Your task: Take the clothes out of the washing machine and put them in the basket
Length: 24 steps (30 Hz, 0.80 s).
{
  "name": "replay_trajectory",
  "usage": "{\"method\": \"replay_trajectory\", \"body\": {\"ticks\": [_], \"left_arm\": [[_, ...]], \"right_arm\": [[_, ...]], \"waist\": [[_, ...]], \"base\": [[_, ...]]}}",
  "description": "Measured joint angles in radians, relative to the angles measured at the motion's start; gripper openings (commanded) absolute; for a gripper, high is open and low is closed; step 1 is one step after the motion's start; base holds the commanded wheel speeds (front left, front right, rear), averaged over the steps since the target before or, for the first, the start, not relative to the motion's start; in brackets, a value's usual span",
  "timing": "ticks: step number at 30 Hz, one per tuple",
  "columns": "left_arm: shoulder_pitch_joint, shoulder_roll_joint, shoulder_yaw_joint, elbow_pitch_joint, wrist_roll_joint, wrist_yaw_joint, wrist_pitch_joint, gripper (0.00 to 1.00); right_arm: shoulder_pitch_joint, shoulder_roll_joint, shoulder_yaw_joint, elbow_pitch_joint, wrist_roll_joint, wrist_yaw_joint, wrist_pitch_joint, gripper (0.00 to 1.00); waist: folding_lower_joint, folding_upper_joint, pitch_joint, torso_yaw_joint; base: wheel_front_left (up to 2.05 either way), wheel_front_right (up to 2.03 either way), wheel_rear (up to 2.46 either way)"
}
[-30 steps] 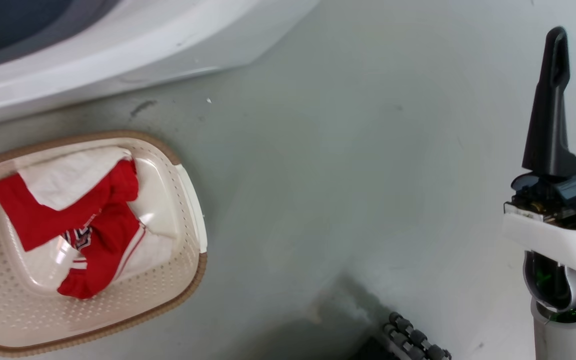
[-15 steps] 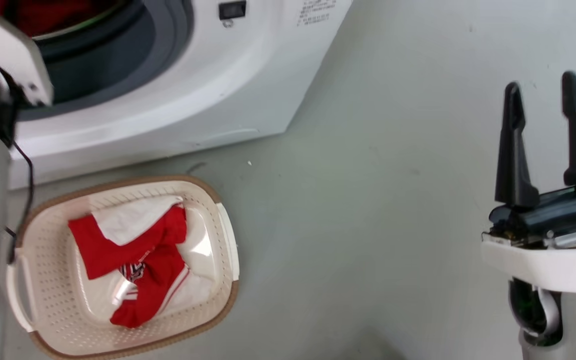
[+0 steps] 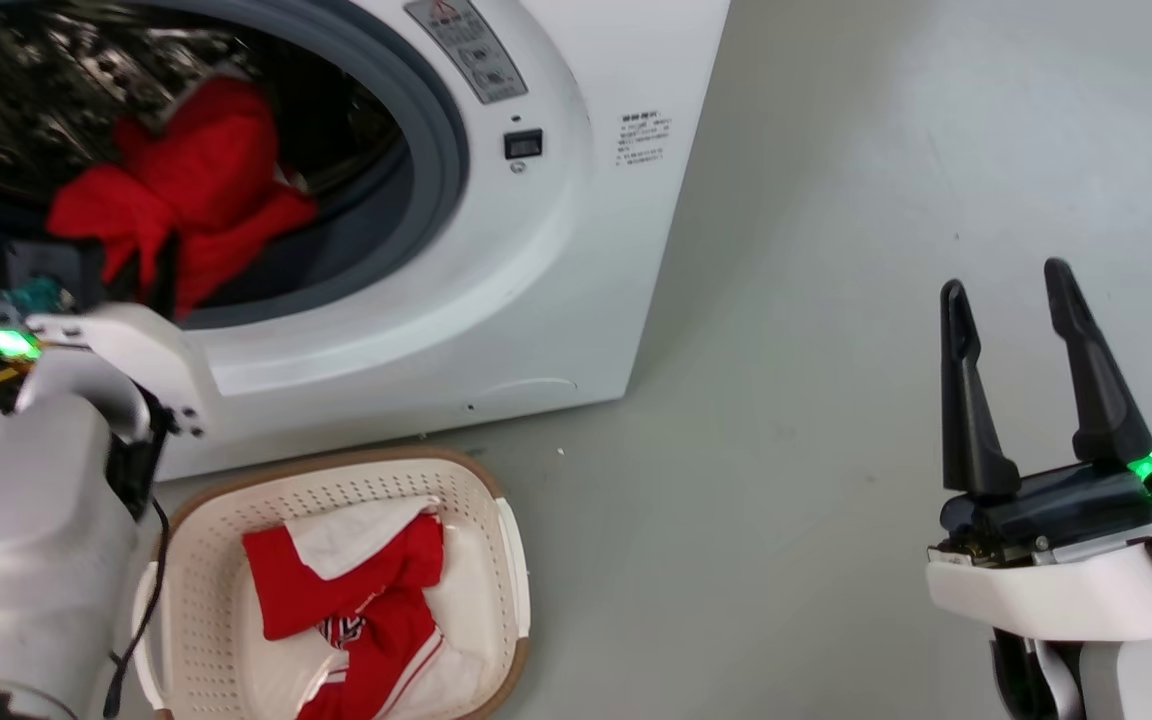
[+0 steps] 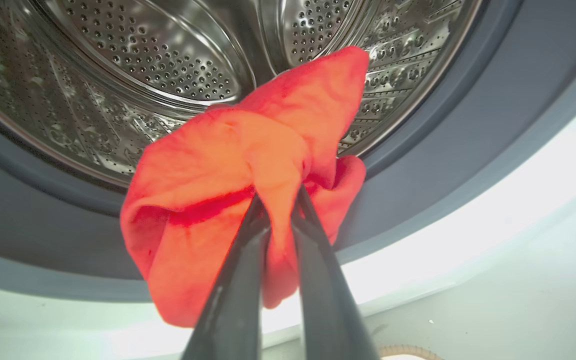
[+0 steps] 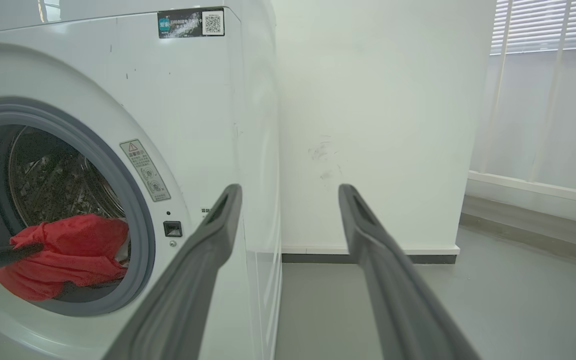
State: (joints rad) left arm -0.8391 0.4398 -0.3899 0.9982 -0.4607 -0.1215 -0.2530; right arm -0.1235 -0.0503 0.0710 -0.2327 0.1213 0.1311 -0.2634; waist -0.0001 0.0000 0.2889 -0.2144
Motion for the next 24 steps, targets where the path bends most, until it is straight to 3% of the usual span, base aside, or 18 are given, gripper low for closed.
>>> {"method": "replay_trajectory", "body": {"ticks": [14, 24], "left_arm": [[0.421, -0.047, -0.011, -0.331, -0.028, 0.090, -0.002, 0.00], [0.593, -0.044, -0.045, -0.458, -0.053, 0.117, 0.072, 0.00]], "right_arm": [[0.092, 0.000, 0.014, 0.026, -0.024, 0.000, 0.000, 1.00], [0.103, 0.000, 0.011, 0.026, -0.030, 0.000, 0.000, 1.00]], "waist": [[-0.0002, 0.0000, -0.165, 0.054], [-0.0001, 0.0000, -0.178, 0.078]], "base": [[0.00, 0.00, 0.00], [0.00, 0.00, 0.00]]}}
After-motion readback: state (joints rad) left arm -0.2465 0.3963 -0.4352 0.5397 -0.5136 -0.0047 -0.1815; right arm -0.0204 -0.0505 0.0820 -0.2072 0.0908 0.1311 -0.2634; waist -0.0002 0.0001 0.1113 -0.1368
